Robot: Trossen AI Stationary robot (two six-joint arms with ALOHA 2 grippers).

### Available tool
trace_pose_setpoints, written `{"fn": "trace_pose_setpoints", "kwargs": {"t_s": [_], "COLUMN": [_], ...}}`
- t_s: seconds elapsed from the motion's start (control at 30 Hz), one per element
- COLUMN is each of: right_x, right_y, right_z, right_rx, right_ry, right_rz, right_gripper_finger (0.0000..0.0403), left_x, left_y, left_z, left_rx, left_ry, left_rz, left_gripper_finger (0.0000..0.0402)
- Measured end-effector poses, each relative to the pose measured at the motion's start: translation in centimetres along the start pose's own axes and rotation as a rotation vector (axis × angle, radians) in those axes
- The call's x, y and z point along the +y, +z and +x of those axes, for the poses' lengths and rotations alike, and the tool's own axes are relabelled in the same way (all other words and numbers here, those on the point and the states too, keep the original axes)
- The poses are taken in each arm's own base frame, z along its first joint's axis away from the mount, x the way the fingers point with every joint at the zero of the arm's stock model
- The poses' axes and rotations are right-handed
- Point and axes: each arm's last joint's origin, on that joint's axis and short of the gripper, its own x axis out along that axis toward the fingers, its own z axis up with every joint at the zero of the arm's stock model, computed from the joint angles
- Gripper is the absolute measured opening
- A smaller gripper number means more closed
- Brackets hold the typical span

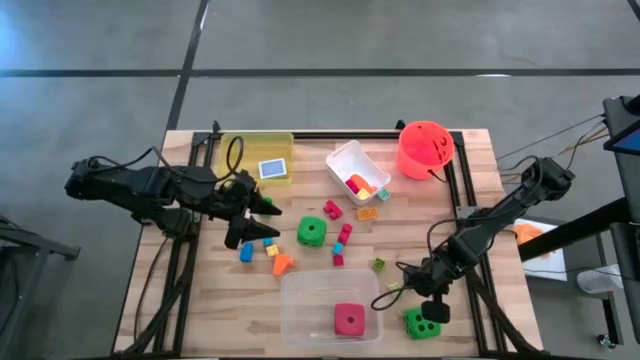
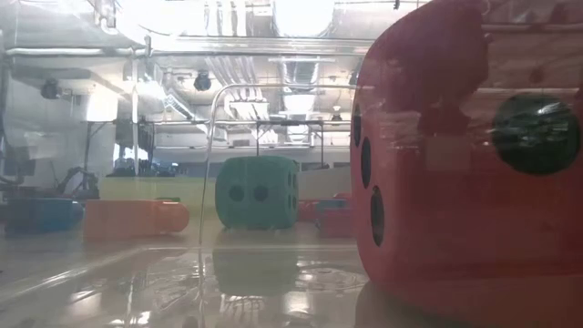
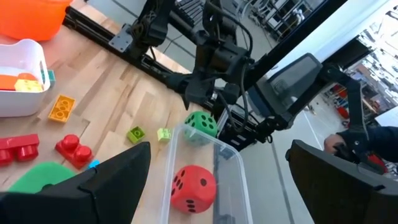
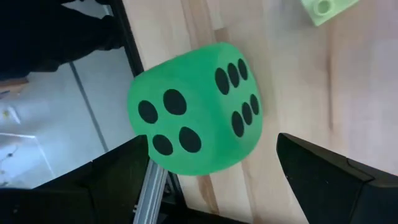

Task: Pick & Place Toys
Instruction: Put the green dice into the transparent bin

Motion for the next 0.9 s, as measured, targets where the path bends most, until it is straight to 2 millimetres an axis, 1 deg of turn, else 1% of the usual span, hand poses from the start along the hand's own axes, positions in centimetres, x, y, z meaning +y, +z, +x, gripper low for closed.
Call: {"fn": "trace_pose_setpoints", "kwargs": {"t_s": [0.17,0.5,0.77,0.9], "right_x": [-0.4,-0.6,-0.7,-0.5], "right_y": [0.1,0.1,1.0,1.3], "right_z": [0.7,1.0,3.0,3.5], "right_rx": [-0.013,-0.013,0.017,0.032], "right_ry": [0.046,0.041,0.025,0.041], "right_rz": [0.004,-0.013,-0.073,-0.102], "right_gripper_finger": [0.0349,0.0349,0.0349,0.0349], "left_x": [0.0,0.0,0.0,0.0], "left_y": [0.0,0.0,0.0,0.0], "left_z": [0.0,0.0,0.0,0.0], "left_rx": [0.0,-0.001,-0.001,0.003], "left_ry": [0.0,-0.001,-0.001,-0.005], "left_rz": [-0.005,-0.008,-0.025,-0.032], "left_gripper_finger": [0.0369,0.0369,0.0369,0.0369]}}
